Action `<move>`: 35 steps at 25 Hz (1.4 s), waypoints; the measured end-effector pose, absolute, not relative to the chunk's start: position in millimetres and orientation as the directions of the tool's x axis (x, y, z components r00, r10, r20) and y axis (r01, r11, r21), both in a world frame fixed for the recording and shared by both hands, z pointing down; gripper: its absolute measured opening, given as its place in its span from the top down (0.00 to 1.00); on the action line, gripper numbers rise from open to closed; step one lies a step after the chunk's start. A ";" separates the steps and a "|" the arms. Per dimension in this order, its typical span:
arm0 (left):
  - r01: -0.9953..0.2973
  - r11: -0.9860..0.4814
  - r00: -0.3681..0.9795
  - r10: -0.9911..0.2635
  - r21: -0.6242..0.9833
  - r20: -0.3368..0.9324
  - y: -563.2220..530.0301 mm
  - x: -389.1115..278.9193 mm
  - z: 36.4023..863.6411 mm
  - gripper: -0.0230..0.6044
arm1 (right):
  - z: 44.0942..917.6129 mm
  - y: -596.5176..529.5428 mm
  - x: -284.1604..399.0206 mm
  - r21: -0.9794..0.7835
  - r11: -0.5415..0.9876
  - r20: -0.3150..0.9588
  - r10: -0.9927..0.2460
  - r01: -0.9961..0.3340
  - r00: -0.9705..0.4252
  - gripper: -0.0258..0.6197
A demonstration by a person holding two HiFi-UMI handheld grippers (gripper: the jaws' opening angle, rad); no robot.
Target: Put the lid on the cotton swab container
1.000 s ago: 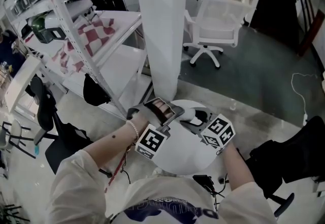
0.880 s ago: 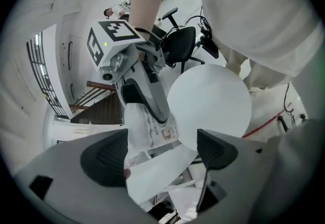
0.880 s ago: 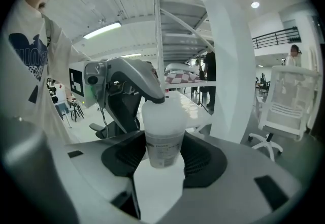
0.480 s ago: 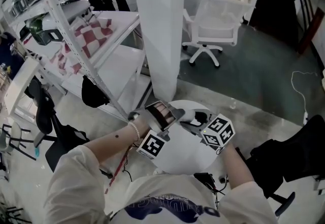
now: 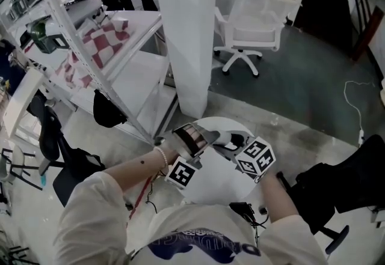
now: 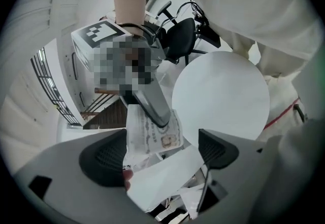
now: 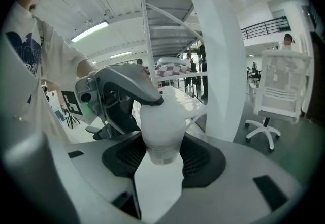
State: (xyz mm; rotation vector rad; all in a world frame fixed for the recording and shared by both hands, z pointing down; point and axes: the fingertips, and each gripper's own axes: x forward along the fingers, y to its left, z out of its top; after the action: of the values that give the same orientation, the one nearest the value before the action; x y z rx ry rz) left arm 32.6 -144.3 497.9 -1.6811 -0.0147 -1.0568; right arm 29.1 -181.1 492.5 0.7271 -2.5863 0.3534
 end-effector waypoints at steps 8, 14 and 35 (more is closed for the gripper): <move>0.481 -0.400 0.593 -0.507 -0.780 0.625 -156.6 33.8 504.5 0.30 | 504.9 -186.4 33.5 -0.095 0.827 0.486 -0.447 -0.554 -0.751 0.63; 0.413 -0.473 0.622 -0.478 -0.778 0.620 -155.7 37.1 498.3 0.30 | 516.1 -191.7 34.3 -0.069 0.824 0.499 -0.460 -0.562 -0.735 0.63; -0.652 -0.735 0.754 -0.654 0.186 0.061 -187.3 -50.3 386.6 0.30 | 679.0 -179.5 37.4 -0.096 0.825 0.639 -0.378 -0.557 -0.670 0.62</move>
State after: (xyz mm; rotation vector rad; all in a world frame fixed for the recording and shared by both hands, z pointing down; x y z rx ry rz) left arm -50.3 -187.3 386.6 -3.1238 1.1761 0.0142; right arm 37.4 -179.5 679.0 0.6835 -2.3806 0.3766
